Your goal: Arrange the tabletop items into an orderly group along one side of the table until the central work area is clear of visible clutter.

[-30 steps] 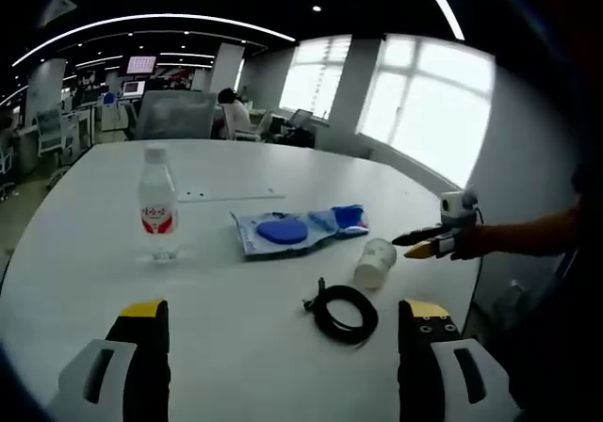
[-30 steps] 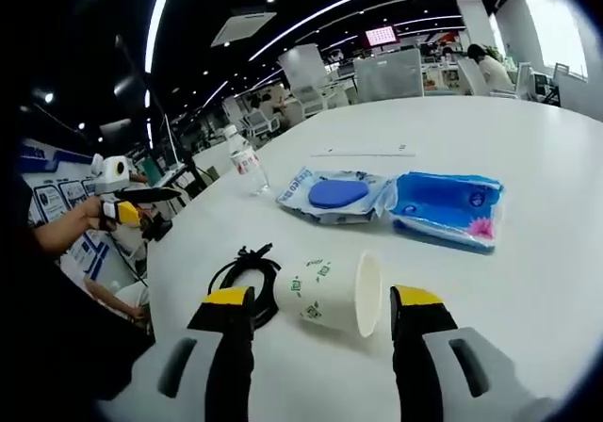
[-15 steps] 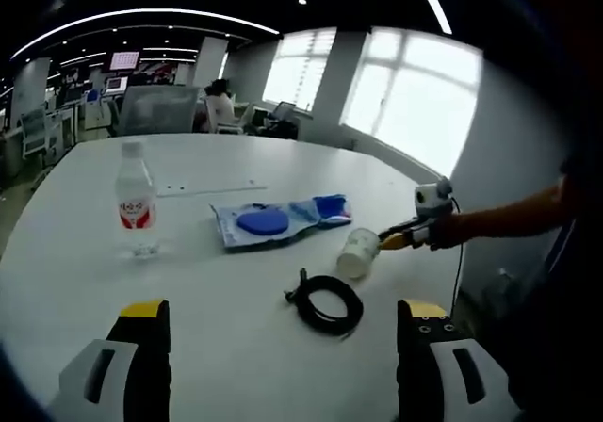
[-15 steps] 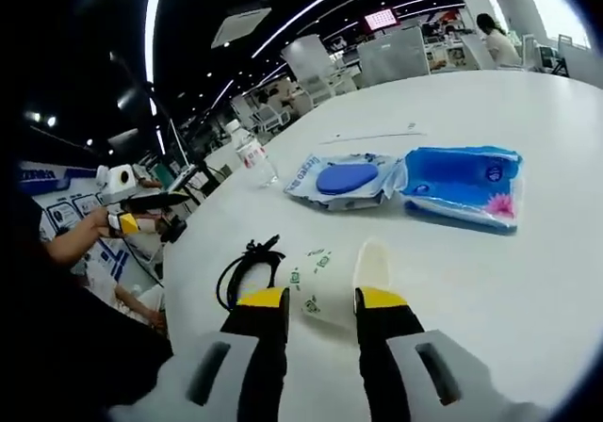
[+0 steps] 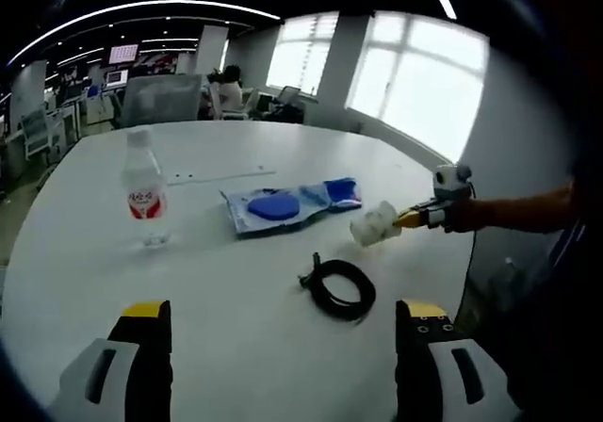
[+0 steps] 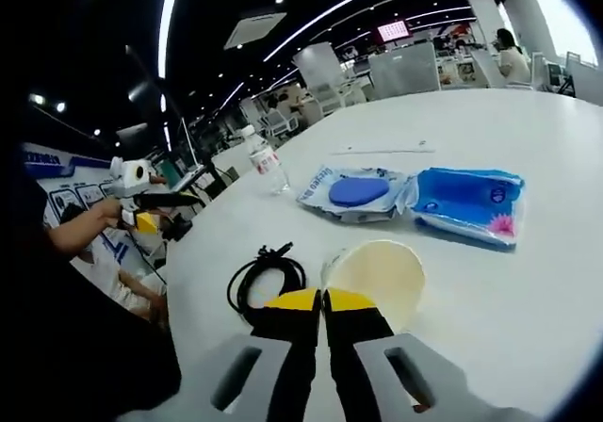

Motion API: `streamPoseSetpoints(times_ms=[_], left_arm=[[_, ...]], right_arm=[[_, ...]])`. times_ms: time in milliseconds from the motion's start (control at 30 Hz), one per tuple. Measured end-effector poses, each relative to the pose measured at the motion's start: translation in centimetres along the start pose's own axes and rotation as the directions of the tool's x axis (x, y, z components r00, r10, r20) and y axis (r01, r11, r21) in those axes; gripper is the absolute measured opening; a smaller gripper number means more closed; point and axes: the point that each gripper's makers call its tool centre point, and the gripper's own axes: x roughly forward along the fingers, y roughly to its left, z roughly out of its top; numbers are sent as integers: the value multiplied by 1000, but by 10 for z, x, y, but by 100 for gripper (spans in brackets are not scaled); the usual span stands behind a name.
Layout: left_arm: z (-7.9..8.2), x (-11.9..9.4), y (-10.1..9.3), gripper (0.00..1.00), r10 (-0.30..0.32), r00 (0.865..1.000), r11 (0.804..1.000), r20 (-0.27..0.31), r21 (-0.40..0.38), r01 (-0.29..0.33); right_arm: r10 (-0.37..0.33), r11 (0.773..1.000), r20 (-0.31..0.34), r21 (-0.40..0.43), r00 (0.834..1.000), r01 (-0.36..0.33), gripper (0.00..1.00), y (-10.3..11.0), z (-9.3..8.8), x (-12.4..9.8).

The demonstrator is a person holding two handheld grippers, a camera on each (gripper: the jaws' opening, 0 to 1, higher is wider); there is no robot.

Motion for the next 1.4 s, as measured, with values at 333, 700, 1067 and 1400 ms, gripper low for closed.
streamPoseSetpoints(times_ms=[333,700,1067,1400], left_arm=[[-4,-1,7,98,2,1000,1000,-25,10,-2],[-20,-4,3,100,-13,997,998,-79,55,17],[-17,-5,3,98,-11,999,1000,-43,1,11],[-11,-1,7,100,23,999,1000,-38,-4,-23]], right_arm=[[9,983,-4,-183,1000,-9,0,16,43,-4],[26,919,-28,-393,999,-35,0,46,107,23],[57,847,-110,-521,992,-106,0,80,133,73],[6,769,-177,-628,984,-118,0,92,141,137]])
